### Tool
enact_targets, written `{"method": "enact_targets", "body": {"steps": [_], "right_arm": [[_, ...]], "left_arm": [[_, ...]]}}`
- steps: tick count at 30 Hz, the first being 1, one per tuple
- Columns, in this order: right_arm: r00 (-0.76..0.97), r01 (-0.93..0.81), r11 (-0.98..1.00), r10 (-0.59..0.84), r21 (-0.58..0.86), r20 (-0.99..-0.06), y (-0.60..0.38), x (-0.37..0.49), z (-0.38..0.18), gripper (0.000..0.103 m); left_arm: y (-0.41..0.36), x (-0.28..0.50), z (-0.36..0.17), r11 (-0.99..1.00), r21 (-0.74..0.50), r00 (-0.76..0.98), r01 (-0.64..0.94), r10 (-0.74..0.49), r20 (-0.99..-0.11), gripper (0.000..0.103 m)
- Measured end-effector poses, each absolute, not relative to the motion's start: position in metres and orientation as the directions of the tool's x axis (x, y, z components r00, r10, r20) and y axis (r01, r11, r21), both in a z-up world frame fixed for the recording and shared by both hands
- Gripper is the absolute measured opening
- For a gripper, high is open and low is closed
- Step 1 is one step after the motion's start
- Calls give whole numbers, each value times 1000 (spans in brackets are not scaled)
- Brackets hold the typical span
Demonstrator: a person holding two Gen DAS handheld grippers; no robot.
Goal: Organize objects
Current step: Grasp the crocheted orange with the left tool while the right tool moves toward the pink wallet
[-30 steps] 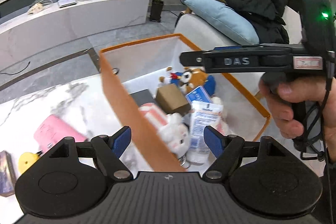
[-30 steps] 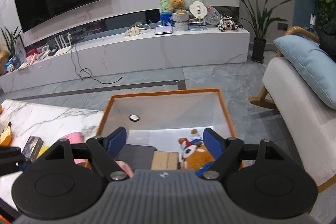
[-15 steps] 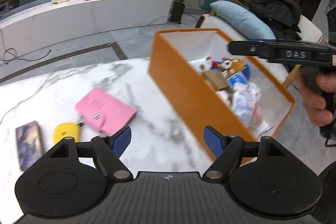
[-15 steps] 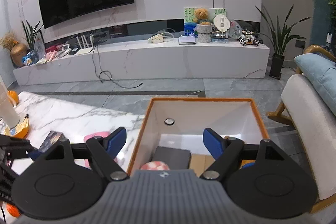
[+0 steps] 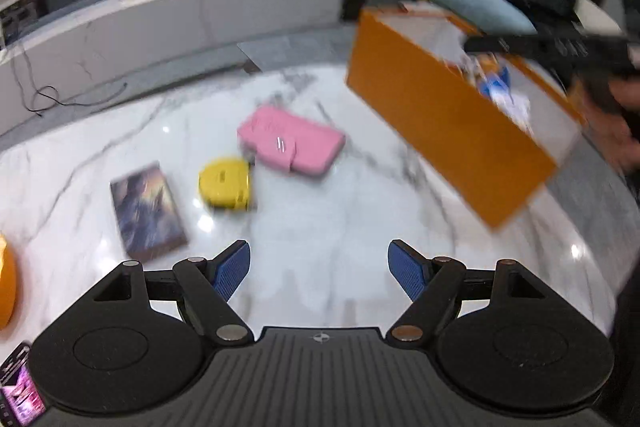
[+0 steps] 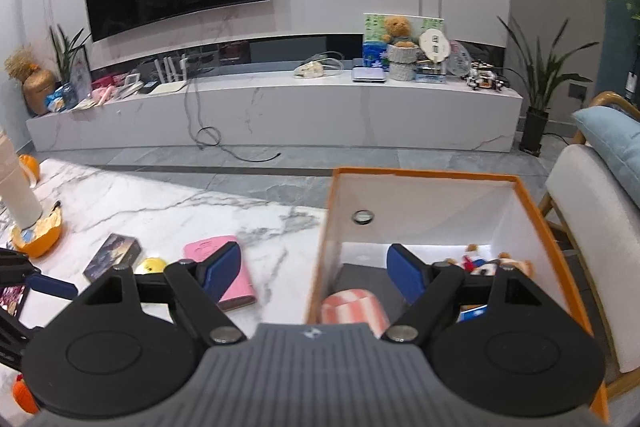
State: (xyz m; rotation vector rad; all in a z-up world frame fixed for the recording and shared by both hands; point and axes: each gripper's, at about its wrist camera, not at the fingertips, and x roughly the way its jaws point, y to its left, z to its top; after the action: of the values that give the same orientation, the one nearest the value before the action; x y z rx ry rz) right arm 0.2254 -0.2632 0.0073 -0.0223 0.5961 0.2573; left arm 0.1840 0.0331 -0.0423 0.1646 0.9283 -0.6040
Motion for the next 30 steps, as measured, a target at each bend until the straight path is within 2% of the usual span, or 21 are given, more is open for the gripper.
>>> {"method": "enact_targets", "body": {"steps": [5,16,24,30], "right_arm": [[774,-310,950,274,36,-571,-238,220,-2,82],[718,-392,920,310,6,-623,-197,214,-25,82],[701,-421,907,315,-15,-640,-190,210,-32,82],[701,-424,906,313,-22,-641,-186,209,-33,82]], "left_arm": [[58,151,-54,700,-68,324,711,-411,-852,90],[79,129,-75,656,-50,192,753,-292,-937,88],[72,124,-88,636,-44,149,771,-246,-958,63],[70,126,-87,643,-54,151,764,-260,-954,60]]}}
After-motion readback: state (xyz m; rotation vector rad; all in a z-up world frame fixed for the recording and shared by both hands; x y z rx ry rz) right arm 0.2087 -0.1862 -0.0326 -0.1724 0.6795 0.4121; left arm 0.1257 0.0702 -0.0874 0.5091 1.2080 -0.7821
